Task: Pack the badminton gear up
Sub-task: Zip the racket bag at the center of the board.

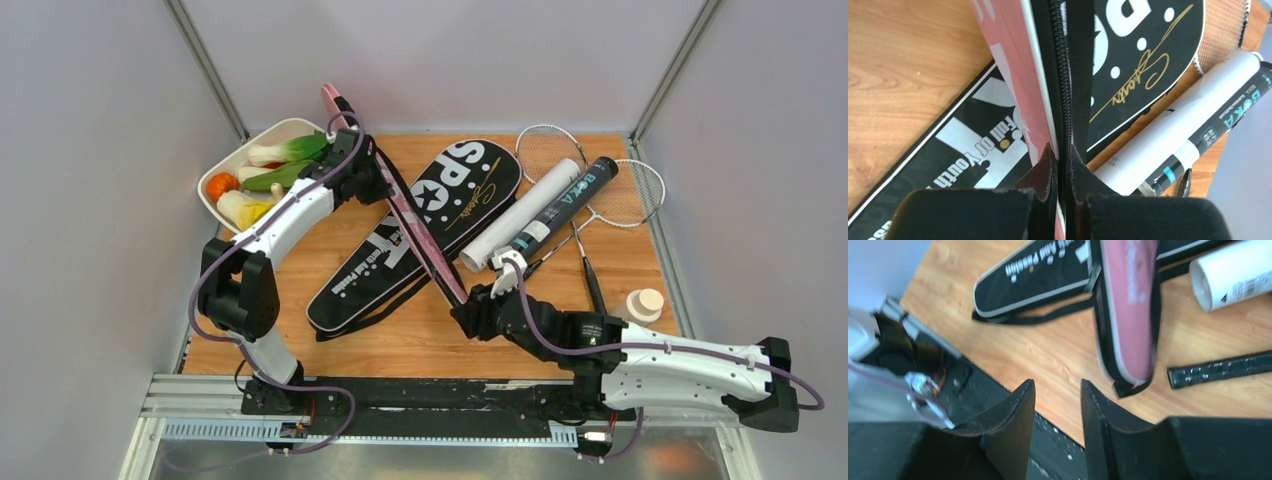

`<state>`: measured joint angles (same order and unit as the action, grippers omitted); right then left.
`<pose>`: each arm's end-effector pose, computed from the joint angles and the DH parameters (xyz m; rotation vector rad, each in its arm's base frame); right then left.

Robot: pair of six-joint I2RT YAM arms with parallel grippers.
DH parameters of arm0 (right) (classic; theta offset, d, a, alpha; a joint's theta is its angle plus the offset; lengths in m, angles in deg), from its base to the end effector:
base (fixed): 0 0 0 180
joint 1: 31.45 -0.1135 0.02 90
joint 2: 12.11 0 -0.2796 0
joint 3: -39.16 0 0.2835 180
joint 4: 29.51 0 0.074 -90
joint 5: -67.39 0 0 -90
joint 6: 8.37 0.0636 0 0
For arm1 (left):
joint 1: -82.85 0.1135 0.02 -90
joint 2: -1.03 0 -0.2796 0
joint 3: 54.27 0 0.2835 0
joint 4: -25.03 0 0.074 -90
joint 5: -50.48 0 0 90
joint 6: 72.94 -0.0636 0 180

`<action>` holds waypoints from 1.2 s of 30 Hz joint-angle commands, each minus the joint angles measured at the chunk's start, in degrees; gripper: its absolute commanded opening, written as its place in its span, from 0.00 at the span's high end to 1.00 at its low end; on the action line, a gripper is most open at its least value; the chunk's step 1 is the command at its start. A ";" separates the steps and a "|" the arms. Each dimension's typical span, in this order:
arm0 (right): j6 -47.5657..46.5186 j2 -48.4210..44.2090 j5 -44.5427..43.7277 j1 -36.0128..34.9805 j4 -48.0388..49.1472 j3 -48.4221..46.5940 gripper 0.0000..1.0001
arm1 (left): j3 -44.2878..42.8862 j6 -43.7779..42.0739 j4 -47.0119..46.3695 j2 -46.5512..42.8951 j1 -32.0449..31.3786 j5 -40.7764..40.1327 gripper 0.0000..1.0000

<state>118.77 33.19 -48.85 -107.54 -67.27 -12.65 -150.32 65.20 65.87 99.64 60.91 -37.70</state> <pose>0.0795 0.2039 0.2764 -0.4444 2.0908 0.7243 0.4120 -0.1682 0.2828 -0.5322 2.3599 -0.6296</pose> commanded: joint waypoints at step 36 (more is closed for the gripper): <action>40.15 18.51 -15.11 7.79 26.47 6.46 0.49 | 21.15 16.08 -21.12 -18.08 -0.07 0.27 1.00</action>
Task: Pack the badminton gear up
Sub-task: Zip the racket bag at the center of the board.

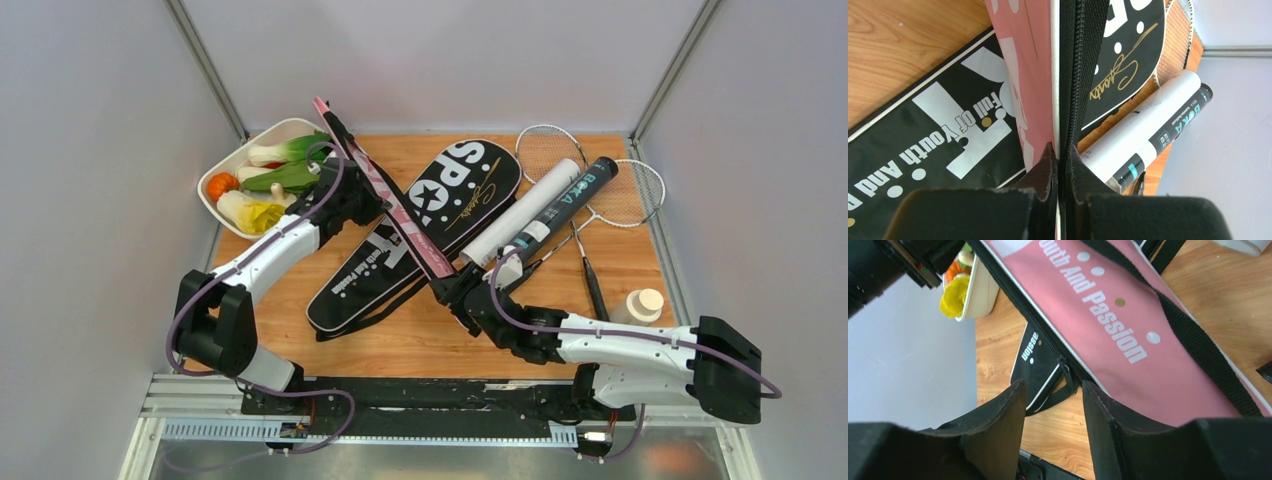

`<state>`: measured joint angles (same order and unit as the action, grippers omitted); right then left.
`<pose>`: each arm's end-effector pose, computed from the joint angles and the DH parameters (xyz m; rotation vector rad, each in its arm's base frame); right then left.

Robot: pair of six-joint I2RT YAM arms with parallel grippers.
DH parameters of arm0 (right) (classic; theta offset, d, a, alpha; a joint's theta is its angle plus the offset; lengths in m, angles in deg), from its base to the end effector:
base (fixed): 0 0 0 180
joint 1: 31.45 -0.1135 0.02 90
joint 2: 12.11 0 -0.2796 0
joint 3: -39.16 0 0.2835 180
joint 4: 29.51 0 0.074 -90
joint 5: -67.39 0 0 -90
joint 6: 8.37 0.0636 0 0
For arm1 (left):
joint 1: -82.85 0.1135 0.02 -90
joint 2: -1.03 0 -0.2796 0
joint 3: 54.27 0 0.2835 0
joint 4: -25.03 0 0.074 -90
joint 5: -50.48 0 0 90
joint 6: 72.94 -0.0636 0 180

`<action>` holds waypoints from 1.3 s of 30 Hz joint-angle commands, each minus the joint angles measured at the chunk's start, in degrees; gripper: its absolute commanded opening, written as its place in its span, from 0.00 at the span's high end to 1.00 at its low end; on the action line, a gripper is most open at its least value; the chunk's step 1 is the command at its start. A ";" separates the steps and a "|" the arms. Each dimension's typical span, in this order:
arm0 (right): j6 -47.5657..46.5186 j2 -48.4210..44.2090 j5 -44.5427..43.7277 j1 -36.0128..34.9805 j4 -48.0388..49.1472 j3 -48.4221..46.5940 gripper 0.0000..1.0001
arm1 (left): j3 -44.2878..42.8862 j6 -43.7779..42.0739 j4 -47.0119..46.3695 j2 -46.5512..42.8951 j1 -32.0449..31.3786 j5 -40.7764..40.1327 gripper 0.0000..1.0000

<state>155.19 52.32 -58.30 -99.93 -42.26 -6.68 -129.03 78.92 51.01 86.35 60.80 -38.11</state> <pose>0.1355 0.2425 0.2100 0.4715 2.0763 0.8938 0.3576 -0.1465 0.2583 -0.7827 2.2043 -0.8089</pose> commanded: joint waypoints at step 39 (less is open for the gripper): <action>6.89 5.13 -0.78 -2.18 -2.79 -4.24 0.46 | 4.46 12.21 -7.67 -11.06 -1.98 -7.94 1.00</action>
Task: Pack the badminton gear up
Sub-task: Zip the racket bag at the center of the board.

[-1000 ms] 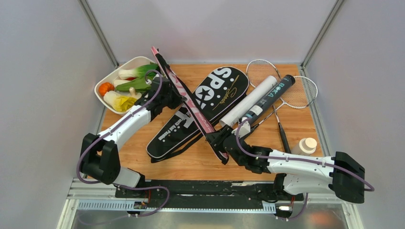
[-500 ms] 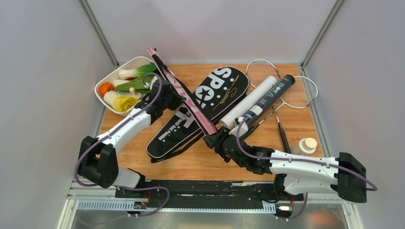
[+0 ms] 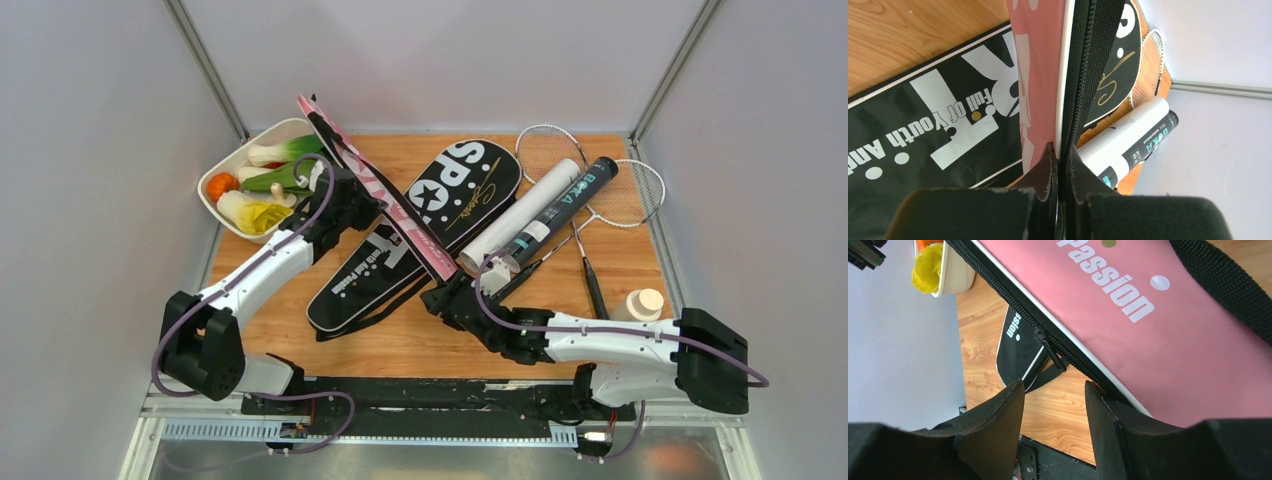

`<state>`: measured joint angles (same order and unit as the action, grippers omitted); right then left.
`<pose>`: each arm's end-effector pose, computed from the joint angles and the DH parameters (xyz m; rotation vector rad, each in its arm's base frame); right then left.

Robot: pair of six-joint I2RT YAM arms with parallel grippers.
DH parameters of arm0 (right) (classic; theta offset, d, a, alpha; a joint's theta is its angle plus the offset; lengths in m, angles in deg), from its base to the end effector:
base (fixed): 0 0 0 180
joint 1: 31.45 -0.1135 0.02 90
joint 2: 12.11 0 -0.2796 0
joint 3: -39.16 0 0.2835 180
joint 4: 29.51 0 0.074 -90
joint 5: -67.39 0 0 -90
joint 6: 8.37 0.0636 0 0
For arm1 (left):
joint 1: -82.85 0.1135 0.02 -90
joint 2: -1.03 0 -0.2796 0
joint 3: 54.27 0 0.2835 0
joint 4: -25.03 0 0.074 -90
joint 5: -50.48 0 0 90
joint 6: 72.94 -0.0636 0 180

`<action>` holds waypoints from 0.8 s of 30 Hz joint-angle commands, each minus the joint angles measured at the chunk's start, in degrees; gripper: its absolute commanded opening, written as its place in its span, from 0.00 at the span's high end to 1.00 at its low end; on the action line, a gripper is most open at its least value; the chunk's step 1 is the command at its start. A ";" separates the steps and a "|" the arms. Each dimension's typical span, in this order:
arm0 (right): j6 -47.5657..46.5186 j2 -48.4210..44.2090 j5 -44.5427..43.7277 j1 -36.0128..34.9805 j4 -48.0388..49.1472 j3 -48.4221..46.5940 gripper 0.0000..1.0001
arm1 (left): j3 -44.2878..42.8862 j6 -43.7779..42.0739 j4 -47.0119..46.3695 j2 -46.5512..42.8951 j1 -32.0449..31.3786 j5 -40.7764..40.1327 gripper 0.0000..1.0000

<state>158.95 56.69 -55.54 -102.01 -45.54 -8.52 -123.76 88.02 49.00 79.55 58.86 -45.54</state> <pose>0.1274 0.2571 0.1951 0.4547 2.1888 0.8754 0.3311 -0.1400 0.2683 -0.9626 2.0531 -0.8264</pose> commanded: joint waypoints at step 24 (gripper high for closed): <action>3.21 -1.03 -15.33 0.95 0.48 -1.93 0.51 | 2.92 5.52 -2.50 -7.78 -0.18 1.50 1.00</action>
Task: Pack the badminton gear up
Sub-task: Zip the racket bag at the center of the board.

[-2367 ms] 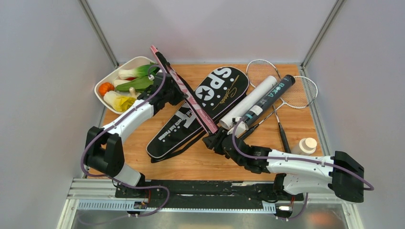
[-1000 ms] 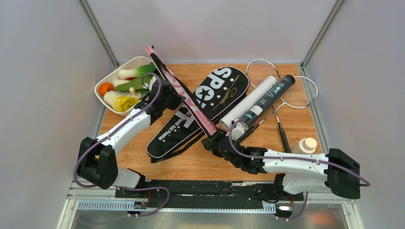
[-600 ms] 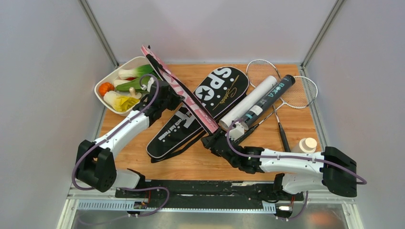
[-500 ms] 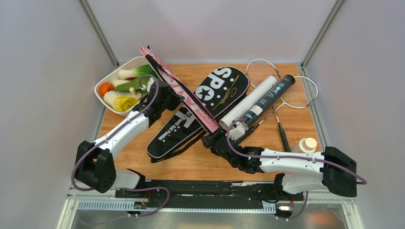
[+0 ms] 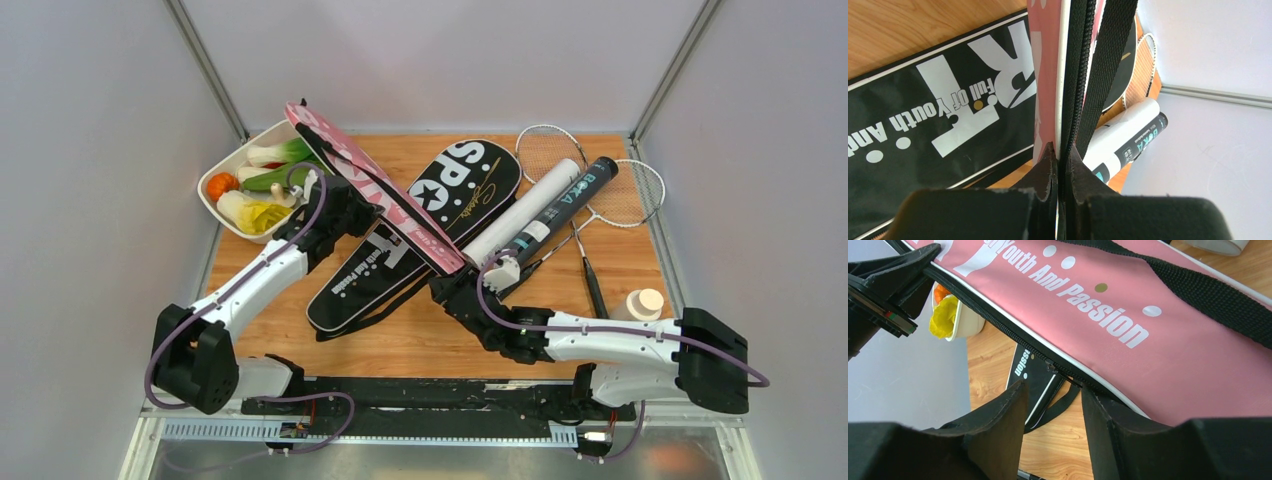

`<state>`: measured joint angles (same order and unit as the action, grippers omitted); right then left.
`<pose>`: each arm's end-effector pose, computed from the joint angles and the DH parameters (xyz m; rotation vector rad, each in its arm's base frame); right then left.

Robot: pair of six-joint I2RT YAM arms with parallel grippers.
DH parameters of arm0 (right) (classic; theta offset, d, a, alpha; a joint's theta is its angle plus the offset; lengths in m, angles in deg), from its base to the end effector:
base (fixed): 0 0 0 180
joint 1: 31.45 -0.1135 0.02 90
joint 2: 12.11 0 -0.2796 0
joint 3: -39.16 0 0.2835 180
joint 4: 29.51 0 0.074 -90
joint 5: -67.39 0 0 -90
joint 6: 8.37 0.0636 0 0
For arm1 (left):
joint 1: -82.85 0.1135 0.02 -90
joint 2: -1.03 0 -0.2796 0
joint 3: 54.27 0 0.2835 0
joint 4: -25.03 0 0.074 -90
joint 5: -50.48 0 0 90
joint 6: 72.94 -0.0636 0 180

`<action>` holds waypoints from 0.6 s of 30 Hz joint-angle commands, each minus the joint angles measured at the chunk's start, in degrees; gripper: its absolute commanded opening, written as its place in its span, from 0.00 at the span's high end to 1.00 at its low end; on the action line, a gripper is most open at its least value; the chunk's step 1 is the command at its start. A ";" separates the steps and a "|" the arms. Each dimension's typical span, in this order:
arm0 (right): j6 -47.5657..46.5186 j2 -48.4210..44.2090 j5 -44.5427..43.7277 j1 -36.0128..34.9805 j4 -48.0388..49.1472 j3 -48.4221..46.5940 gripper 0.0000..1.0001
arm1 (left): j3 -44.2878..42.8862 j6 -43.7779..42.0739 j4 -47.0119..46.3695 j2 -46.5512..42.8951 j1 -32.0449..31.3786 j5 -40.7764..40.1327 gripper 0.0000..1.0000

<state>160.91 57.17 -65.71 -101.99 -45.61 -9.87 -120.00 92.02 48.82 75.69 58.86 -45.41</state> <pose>0.1356 0.2534 0.2055 0.5713 2.0373 0.7998 0.3147 -0.1329 0.2649 -1.0368 2.0266 -0.8685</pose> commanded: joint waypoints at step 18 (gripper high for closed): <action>-0.53 -1.70 -6.66 2.78 0.54 0.25 0.54 | 0.48 3.62 -2.00 -4.16 -0.63 1.95 1.00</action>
<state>160.87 55.36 -68.57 -100.26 -45.52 -9.70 -119.04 93.11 48.26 74.99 58.75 -44.86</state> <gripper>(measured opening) 0.455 0.040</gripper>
